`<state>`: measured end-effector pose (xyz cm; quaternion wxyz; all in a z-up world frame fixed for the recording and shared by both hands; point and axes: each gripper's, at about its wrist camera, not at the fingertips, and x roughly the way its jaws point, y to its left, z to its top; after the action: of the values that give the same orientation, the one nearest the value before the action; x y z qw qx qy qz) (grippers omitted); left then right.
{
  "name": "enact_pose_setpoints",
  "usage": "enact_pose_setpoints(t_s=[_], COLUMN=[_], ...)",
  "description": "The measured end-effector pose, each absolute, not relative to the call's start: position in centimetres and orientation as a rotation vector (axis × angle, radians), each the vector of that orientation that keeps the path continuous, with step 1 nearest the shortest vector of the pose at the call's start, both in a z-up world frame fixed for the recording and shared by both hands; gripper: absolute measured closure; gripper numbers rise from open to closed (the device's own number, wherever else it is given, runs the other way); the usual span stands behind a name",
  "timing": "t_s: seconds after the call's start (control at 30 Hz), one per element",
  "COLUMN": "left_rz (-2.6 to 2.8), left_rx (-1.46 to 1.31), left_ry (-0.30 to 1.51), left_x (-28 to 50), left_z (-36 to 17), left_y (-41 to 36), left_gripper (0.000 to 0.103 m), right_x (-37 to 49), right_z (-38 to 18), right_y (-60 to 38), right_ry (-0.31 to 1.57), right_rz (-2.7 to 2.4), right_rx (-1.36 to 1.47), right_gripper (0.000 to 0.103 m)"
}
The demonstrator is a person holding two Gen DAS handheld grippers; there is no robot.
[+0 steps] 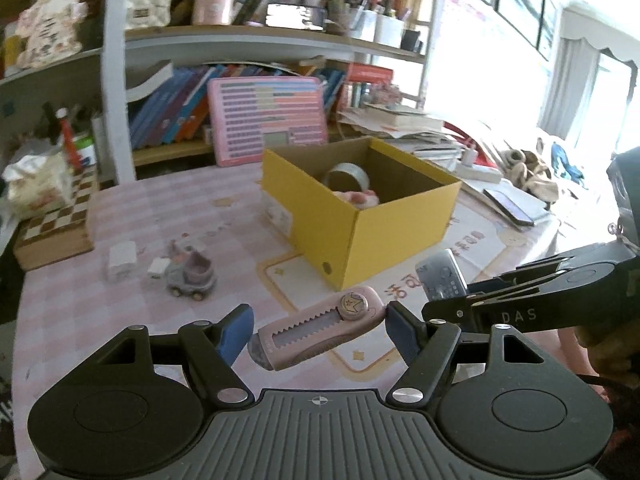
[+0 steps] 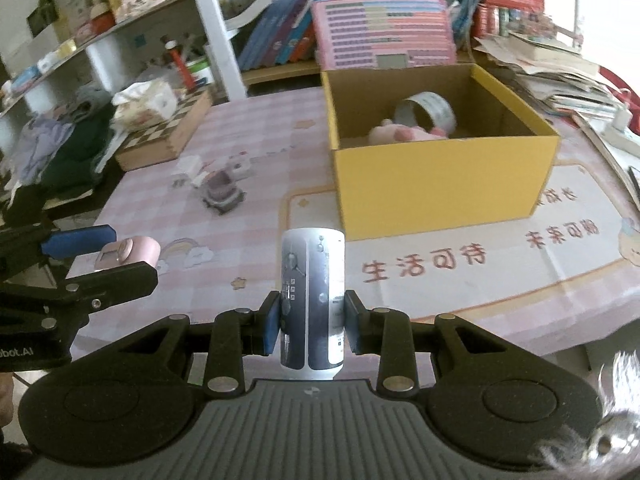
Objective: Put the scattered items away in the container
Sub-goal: 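Carry the box cutter and tube bottle up toward the yellow box with both tools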
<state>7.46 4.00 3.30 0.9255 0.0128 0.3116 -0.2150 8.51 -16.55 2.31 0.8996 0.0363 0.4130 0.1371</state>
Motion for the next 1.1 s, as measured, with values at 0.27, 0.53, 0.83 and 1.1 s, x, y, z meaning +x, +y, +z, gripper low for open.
enact_pose_setpoints(t_s=[0.27, 0.53, 0.83, 1.1], left_rz=[-0.52, -0.561, -0.586, -0.562], left_rx=[0.056, 0.072, 0.089, 0.083], left_ry=[0.636, 0.632, 0.618, 0.574], left_x=[8.9, 10.6, 13.3, 16.4], left_z=[3.2, 3.2, 3.8, 4.8], left_y=[1.0, -1.7, -4.4, -7.2], left_gripper=[0.03, 0.03, 0.03, 0.03], right_x=[8.5, 9.4, 11.8, 15.6], right_z=[2.5, 2.8, 3.6, 5.6], right_y=[-19.4, -22.0, -24.7, -27.3], right_ry=[0.854, 0.848, 0.821, 0.745], right_rz=[0.213, 0.178, 0.169, 0.193], right_rx=[0.102, 0.109, 0.106, 0.08], right_gripper=[0.073, 0.073, 0.073, 0.073])
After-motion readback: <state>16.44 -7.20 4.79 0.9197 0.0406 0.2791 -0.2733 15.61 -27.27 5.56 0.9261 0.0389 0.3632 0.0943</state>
